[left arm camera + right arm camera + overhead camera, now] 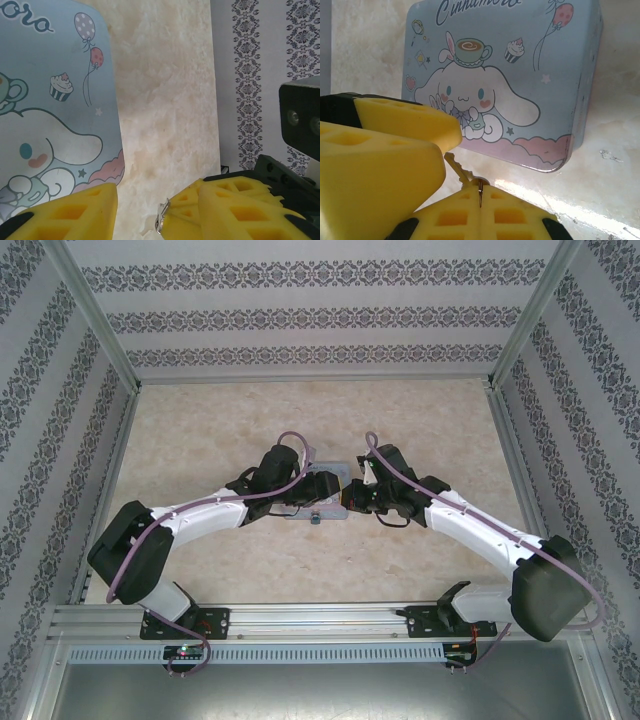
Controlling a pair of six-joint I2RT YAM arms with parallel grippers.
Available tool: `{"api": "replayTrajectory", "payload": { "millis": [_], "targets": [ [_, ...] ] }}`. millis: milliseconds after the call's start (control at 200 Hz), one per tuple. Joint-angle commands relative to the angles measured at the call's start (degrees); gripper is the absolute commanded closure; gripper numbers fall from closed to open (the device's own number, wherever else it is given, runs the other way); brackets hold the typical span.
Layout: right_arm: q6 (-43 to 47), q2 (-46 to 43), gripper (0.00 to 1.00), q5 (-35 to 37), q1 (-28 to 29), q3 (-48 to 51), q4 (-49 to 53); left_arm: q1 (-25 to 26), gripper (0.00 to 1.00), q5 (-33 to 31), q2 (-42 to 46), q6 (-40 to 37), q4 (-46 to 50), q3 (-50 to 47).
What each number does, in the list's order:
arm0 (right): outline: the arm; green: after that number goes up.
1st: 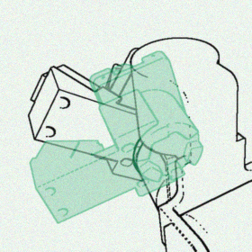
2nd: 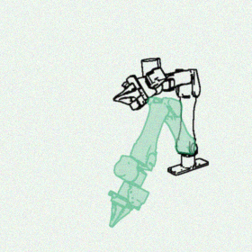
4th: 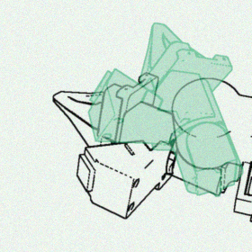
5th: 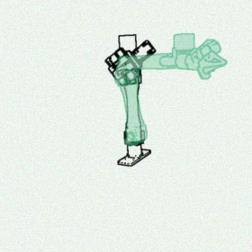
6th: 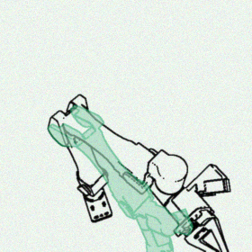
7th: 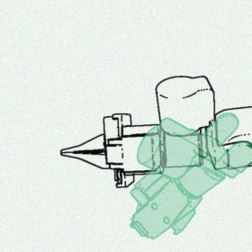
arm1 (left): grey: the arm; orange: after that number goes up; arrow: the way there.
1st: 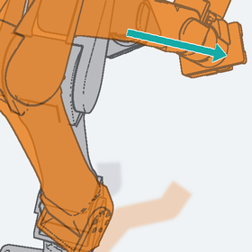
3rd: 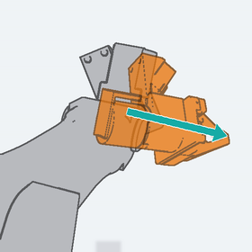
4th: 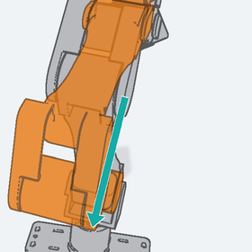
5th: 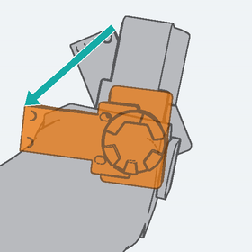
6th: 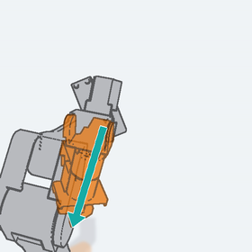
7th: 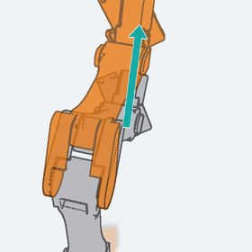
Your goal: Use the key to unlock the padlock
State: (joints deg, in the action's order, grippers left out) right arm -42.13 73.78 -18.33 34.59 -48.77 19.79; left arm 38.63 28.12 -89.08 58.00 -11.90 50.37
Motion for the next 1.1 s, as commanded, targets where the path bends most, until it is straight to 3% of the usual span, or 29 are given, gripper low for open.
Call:
{"api": "replayTrajectory", "payload": {
  "millis": [0,255,914,1094],
  "targets": [
    [-0.57,0.57,1.0,-1.07,-0.29,-1.71,-1.82,1.33,0.56,0.56,-0.92,0.34,-2.69,0.61],
    [-0.88,0.32,1.0,-1.25,-0.31,-0.64,-2.72,1.53,0.6,0.26,-1.43,-0.04,-2.41,1.01],
    [-1.61,0.14,1.0,-2.02,-0.62,0.5,-4.45,1.62,0.83,-0.26,-2.93,-0.64,-1.96,1.35],
    [-1.9,0.49,1.0,-1.96,-0.58,0.47,-5.09,1.71,0.94,0.18,-3.03,-0.62,-2.33,1.28]
  ]
}}
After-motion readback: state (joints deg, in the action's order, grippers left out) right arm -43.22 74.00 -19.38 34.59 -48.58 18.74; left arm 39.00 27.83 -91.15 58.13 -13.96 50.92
